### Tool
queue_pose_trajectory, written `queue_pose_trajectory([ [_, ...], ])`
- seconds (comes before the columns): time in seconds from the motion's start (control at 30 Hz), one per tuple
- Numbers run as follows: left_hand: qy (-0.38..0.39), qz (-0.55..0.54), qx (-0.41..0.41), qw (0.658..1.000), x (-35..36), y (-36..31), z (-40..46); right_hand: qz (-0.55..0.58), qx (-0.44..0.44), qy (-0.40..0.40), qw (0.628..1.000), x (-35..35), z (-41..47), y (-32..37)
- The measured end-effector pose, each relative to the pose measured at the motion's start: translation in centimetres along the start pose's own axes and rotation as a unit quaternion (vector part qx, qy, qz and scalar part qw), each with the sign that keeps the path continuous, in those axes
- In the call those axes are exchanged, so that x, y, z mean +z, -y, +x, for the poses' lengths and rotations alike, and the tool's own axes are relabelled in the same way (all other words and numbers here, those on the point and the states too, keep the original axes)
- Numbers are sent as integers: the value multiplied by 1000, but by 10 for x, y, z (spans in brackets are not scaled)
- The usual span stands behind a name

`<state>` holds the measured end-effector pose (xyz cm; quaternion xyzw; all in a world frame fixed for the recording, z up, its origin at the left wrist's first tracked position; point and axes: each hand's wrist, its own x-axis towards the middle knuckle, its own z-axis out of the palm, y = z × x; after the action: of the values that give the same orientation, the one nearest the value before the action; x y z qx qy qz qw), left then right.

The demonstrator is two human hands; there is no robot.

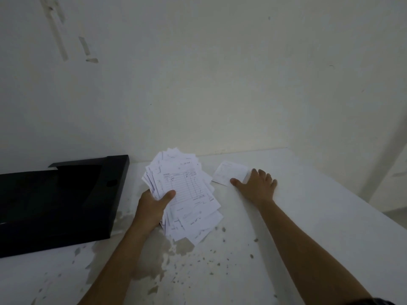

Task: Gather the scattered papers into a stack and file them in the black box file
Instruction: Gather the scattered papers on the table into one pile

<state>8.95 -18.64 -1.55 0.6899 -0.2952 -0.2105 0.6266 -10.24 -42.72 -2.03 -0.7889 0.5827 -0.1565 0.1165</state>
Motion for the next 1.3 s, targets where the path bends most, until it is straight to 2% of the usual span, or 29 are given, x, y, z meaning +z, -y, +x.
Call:
queue_pose_trajectory([
  [0.23,10,-18,2,1000,-1,0,0,7,-18,42,999,1,14,-5],
  [0.5,20,-58,-2,998,-8,0,-3,110,-23,31,993,2,17,2],
  [0.8,28,-72,6,997,-9,-2,-10,50,-50,-5,997,-2,1,5],
  [0.97,29,-70,0,997,-10,-3,-11,83,-46,30,995,-2,3,14],
  [1.1,31,-72,-6,997,-9,-4,-11,66,-44,36,996,-2,7,13],
  [1.17,30,-72,-7,997,-9,-4,-10,101,-57,15,993,-3,3,8],
  [1.3,44,-72,-20,996,-9,-8,-10,265,-76,-2,961,-12,-15,3],
])
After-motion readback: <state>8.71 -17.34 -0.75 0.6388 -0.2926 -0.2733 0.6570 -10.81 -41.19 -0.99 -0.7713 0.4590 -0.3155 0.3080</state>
